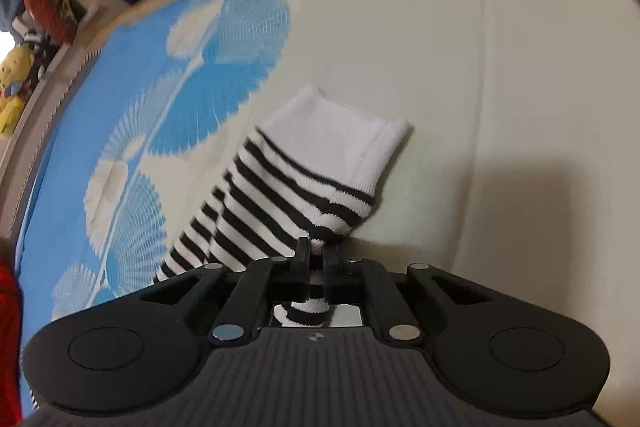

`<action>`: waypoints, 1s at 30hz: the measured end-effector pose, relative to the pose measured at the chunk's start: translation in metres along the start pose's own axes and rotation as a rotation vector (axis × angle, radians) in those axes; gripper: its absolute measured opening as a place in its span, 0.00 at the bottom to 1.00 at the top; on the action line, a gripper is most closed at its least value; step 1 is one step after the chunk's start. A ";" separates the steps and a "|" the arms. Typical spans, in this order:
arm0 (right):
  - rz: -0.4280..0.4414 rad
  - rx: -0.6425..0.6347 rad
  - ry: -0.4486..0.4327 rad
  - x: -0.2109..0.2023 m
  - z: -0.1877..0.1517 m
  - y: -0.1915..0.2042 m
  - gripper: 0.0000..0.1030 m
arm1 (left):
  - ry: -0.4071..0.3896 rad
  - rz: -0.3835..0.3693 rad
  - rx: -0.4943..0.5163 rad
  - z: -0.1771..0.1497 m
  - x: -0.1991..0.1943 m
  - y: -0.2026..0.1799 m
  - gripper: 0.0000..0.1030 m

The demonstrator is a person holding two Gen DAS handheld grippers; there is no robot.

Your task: Fold small clothes

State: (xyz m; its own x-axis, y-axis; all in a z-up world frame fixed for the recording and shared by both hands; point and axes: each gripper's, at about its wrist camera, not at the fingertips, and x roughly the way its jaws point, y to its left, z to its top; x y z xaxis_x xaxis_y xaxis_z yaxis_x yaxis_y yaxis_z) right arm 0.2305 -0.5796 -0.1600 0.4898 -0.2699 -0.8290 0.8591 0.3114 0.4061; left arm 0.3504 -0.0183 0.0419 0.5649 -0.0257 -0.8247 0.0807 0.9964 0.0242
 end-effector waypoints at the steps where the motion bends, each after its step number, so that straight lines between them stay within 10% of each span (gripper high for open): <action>1: 0.004 -0.045 -0.044 -0.010 -0.002 0.014 0.04 | -0.003 0.005 -0.012 0.001 -0.002 0.006 0.44; 5: 0.133 -0.297 -0.227 -0.068 -0.035 0.094 0.04 | -0.018 0.035 -0.091 0.007 -0.010 0.037 0.44; 9: 0.505 -0.587 -0.202 -0.132 -0.120 0.181 0.04 | -0.031 0.072 -0.181 0.012 -0.019 0.075 0.44; 12: 0.846 -0.842 0.027 -0.168 -0.208 0.232 0.07 | -0.032 0.098 -0.248 0.014 -0.024 0.103 0.44; 15: 0.997 -1.063 0.330 -0.180 -0.277 0.254 0.14 | -0.022 0.103 -0.313 0.016 -0.026 0.125 0.44; 20: 0.770 -1.130 0.413 -0.159 -0.301 0.258 0.39 | 0.002 0.076 -0.359 0.016 -0.022 0.140 0.44; 30: 0.400 -0.777 0.482 -0.091 -0.239 0.225 0.41 | 0.143 -0.023 -0.483 -0.010 0.030 0.149 0.44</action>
State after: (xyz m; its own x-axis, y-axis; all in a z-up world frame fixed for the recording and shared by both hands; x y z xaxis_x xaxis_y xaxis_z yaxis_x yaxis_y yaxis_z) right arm 0.3432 -0.2669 -0.0854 0.4612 0.3299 -0.8237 0.2245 0.8547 0.4680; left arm 0.3709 0.1306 0.0154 0.4469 -0.0700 -0.8919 -0.3165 0.9201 -0.2308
